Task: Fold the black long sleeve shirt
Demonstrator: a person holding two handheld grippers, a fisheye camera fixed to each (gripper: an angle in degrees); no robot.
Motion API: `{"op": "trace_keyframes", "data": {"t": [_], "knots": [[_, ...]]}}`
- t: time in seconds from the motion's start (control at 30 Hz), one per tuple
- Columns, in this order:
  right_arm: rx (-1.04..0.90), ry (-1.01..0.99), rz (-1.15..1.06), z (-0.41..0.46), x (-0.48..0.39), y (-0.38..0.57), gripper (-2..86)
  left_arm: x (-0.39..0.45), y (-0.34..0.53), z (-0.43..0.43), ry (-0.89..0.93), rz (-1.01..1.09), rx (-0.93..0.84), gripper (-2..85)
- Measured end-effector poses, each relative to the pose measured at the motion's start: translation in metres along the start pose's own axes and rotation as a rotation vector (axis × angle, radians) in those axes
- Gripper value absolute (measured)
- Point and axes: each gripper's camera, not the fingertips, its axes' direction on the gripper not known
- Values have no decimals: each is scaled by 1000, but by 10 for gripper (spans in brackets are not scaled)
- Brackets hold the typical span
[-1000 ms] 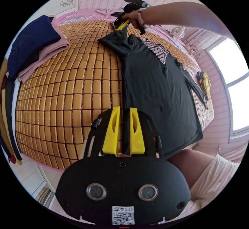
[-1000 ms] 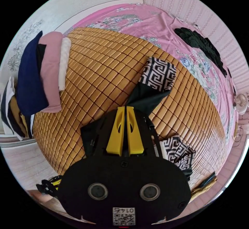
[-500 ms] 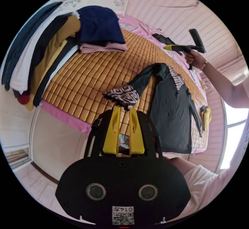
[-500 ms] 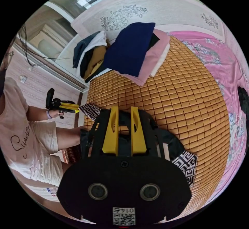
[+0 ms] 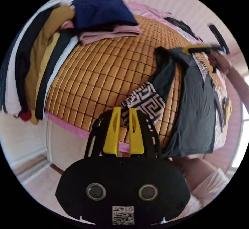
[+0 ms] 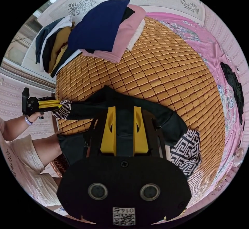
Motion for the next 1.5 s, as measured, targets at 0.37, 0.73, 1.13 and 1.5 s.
{"op": "trace_keyframes", "data": {"t": [0.37,0.73,1.13,1.5], "knots": [[90,-69,-36,3,-28,6,98,-71,51,-136,-102,-117,572,43],[-8,-48,-21,49,-52,-4,100,-159,100,-71,-20,-496,283,59],[5,51,73,69,-62,-22,89,-171,44,-49,-30,-400,221,-1],[84,15,24,27,-100,18,87,-184,43,-29,-3,-529,231,70]]}}
